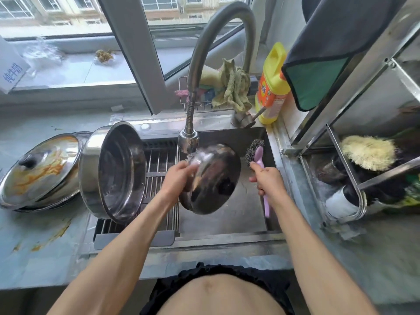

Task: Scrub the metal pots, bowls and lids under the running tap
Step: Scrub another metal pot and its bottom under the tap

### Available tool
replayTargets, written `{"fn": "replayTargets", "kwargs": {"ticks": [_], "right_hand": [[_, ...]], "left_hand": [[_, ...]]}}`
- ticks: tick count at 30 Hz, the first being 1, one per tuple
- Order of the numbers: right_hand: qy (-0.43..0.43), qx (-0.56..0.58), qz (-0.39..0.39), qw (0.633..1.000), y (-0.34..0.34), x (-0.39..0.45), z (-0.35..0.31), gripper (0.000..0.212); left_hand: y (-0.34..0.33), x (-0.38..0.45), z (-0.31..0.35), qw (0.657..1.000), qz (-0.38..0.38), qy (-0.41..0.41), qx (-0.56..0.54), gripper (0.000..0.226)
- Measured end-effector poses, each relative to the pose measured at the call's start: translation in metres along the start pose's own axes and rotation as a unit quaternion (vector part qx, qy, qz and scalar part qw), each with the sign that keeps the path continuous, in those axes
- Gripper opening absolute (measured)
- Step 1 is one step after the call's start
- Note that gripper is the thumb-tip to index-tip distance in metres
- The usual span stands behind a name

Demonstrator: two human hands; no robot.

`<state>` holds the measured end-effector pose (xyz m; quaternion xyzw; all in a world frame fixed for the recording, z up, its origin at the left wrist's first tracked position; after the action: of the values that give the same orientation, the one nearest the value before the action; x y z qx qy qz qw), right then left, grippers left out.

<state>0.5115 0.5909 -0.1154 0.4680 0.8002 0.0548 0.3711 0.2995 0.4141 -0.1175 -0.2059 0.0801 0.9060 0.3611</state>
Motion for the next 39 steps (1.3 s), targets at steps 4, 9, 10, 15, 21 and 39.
{"fn": "replayTargets", "kwargs": {"ticks": [4,9,10,15,21,39], "right_hand": [[-0.042,-0.006,0.025,0.999,0.013,-0.003,0.012,0.041],[-0.052,-0.023,0.030,0.998,0.038,-0.013,0.018,0.062],[-0.048,-0.026,0.038,0.998,0.044,-0.014,0.017,0.069],[-0.026,-0.036,0.042,0.998,0.059,-0.014,0.006,0.063],[-0.028,-0.024,0.090,0.995,0.063,-0.015,0.010,0.049],[0.130,-0.300,0.041,0.944,0.002,-0.030,-0.008,0.029]], "left_hand": [[-0.044,-0.026,-0.003,0.970,-0.096,-0.080,0.207,0.021],[-0.082,-0.055,0.002,0.933,-0.154,-0.210,0.249,0.012],[-0.084,-0.059,0.005,0.923,-0.147,-0.241,0.263,0.017],[-0.097,-0.066,-0.003,0.876,-0.197,-0.313,0.308,0.022],[-0.069,-0.053,0.002,0.922,-0.068,-0.289,0.250,0.040],[0.021,-0.046,-0.011,0.996,0.070,0.013,-0.059,0.052]]}}
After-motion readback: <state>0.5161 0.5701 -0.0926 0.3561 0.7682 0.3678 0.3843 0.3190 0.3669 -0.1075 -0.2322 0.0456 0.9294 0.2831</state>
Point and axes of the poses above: each hand's wrist, its own x-axis towards the middle knuckle, its own y-axis out of the back of the hand, z = x × y, the point moved 9 cm from there along x, towards the middle knuckle, and after that the axes turned 9 degrees about -x, right-handed, at the moved point
